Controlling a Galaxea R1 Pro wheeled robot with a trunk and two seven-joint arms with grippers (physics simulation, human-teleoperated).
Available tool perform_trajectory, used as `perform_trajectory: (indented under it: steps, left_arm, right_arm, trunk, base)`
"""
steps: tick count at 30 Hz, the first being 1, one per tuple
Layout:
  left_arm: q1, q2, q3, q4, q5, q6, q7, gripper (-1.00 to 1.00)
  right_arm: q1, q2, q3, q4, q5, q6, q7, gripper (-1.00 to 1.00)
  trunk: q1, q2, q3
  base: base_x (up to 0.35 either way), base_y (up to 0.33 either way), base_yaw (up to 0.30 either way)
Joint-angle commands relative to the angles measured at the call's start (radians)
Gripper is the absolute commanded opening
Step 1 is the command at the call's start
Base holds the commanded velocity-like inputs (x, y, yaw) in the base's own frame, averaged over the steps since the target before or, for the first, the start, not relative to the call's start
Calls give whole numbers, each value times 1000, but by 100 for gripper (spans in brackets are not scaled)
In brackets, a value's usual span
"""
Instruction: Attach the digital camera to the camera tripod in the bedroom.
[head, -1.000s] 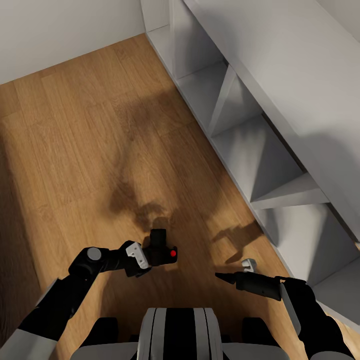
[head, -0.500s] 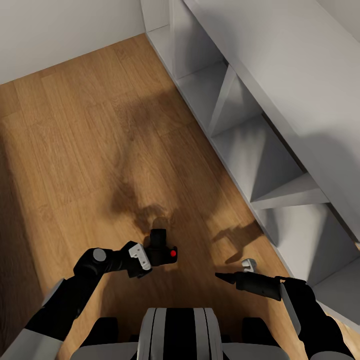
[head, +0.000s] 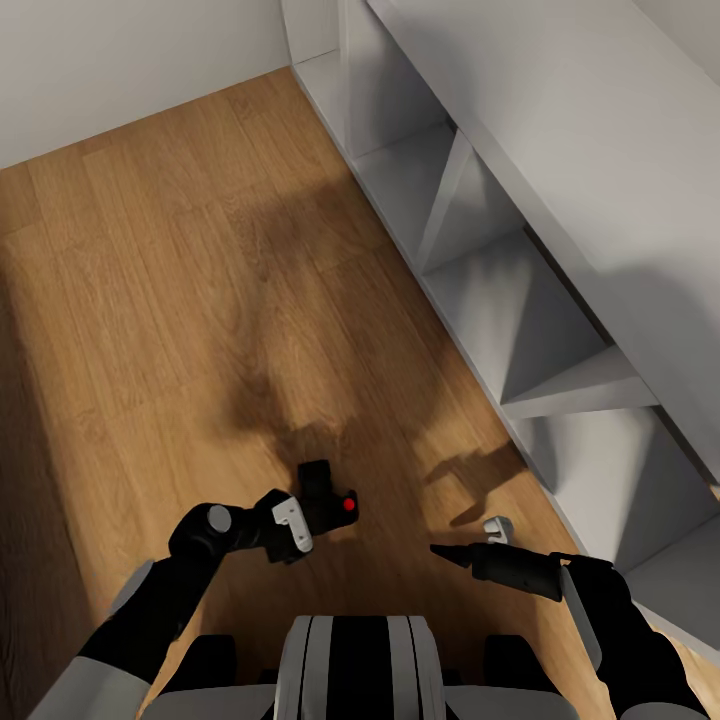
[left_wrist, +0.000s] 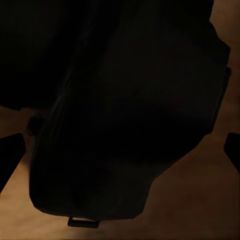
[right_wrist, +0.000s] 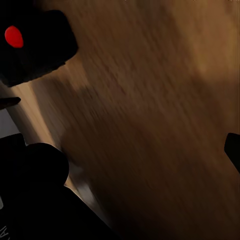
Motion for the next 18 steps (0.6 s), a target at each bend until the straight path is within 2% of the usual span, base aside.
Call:
perform_trajectory:
  steps: [1, 3, 18]
  left_arm:
    - [0, -1, -2, 0, -7, 3, -4, 100]
    - [0, -7, -1, 7, -21, -14, -3, 100]
    - [0, -13, 0, 32, -27, -14, -4, 100]
  right_arm:
    - [0, 0, -1, 0, -3, 8, 2, 100]
    - [0, 0, -1, 0, -3, 6, 2, 100]
    - [0, 0, -1, 0, -3, 6, -1, 100]
  trunk:
    - [0, 0, 0]
    - [0, 0, 0]
    - [0, 0, 0]
  base:
    - [0, 0, 0]
    - [0, 0, 0]
    - [0, 0, 0]
